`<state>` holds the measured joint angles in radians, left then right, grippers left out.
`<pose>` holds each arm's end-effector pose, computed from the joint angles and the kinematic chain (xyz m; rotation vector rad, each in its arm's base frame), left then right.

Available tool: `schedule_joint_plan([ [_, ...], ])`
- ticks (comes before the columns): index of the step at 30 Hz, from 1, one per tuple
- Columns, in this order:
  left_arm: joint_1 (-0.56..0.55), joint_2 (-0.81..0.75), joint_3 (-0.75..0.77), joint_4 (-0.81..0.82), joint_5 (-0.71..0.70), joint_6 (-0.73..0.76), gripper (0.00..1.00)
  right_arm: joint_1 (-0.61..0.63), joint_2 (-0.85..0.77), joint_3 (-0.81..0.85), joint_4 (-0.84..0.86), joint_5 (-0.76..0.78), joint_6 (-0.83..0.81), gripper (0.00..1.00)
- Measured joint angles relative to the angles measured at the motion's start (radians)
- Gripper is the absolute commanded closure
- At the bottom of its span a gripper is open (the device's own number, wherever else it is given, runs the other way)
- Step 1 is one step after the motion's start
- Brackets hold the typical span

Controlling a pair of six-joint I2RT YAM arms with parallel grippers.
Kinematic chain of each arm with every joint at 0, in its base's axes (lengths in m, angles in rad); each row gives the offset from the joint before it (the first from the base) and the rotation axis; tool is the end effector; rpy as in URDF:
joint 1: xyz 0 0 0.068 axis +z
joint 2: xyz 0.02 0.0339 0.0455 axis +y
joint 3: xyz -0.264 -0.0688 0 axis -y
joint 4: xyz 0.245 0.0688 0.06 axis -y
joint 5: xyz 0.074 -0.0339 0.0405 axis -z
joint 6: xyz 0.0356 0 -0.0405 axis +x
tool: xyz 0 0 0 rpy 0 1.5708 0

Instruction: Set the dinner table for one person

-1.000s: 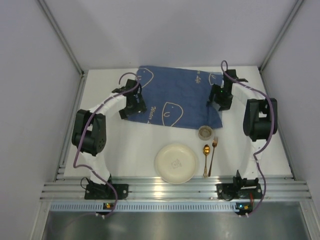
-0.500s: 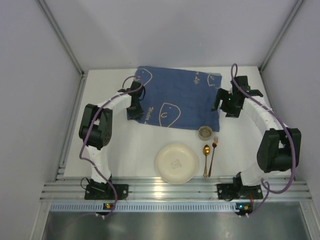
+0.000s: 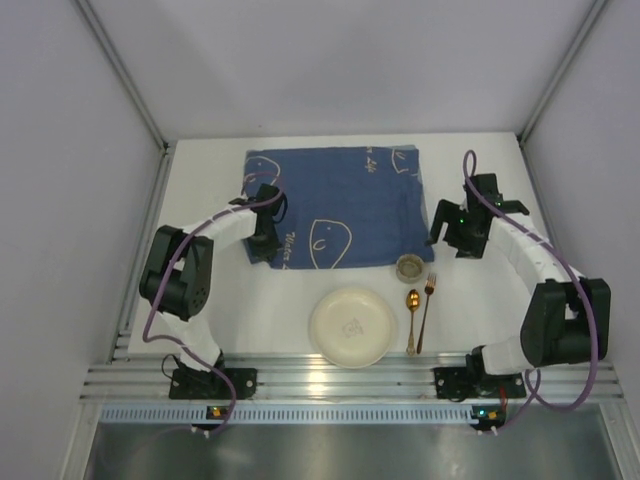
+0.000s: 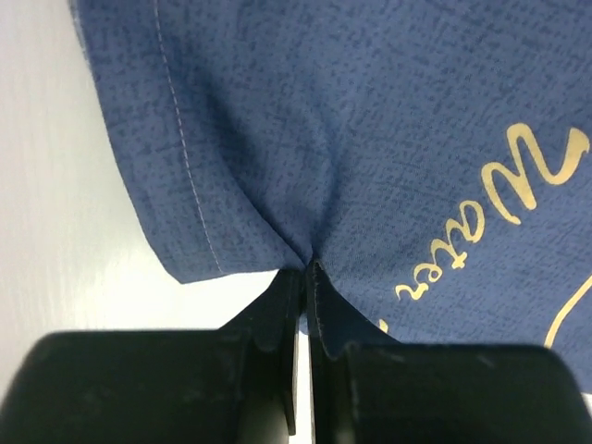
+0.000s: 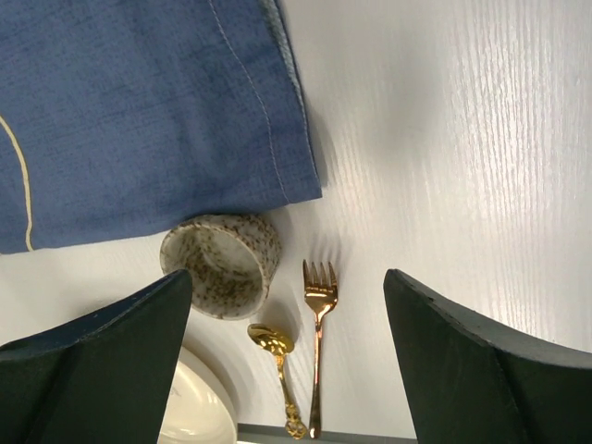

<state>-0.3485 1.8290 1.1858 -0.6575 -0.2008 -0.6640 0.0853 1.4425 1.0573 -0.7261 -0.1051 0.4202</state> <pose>0.3300 -0.1123 0.1649 -0.4792 2.7676 0.0624 0.2830 0.0279 0.2408 0.4184 2.6751 0.2962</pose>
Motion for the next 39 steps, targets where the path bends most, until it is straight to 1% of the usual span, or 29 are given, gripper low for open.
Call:
schedule_joint_plan([
  [1,-0.002,-0.011,-0.016,0.000,0.000,0.000,0.75,0.000,-0.015,-0.016,0.000,0.000,0.000,0.15],
  [2,-0.004,-0.026,-0.034,0.000,0.000,0.004,0.61,0.000,-0.028,-0.031,0.000,-0.001,0.000,0.16],
  [3,-0.006,-0.038,-0.049,-0.002,-0.005,0.008,0.41,0.000,-0.043,-0.049,0.000,-0.002,0.000,0.16],
  [4,-0.006,-0.049,-0.061,-0.006,-0.008,0.013,0.15,0.002,-0.053,-0.064,0.001,-0.003,0.000,0.16],
  [5,-0.006,-0.059,-0.071,-0.013,-0.010,0.017,0.03,0.005,-0.063,-0.080,0.000,-0.004,0.001,0.17],
  [12,-0.016,-0.100,-0.085,-0.049,-0.014,0.008,0.02,0.080,-0.108,-0.158,0.008,-0.014,0.018,0.19],
  [16,-0.045,-0.147,-0.039,-0.109,-0.018,0.008,0.02,0.116,-0.119,-0.182,0.032,-0.018,0.028,0.21],
  [20,-0.096,-0.232,0.029,-0.126,-0.030,0.008,0.02,0.137,-0.114,-0.185,0.048,-0.016,0.029,0.22],
  [25,-0.135,-0.378,0.031,-0.149,-0.032,0.001,0.02,0.179,-0.068,-0.166,0.051,-0.008,0.027,0.23],
  [31,-0.135,-0.580,-0.062,-0.192,-0.040,-0.019,0.02,0.221,-0.024,-0.157,0.060,0.008,0.028,0.25],
  [35,-0.135,-0.676,-0.136,-0.228,-0.048,-0.033,0.03,0.239,0.021,-0.147,0.064,0.016,0.029,0.26],
  [39,-0.135,-0.756,-0.210,-0.245,-0.046,-0.050,0.03,0.240,0.053,-0.138,0.072,0.016,0.035,0.29],
])
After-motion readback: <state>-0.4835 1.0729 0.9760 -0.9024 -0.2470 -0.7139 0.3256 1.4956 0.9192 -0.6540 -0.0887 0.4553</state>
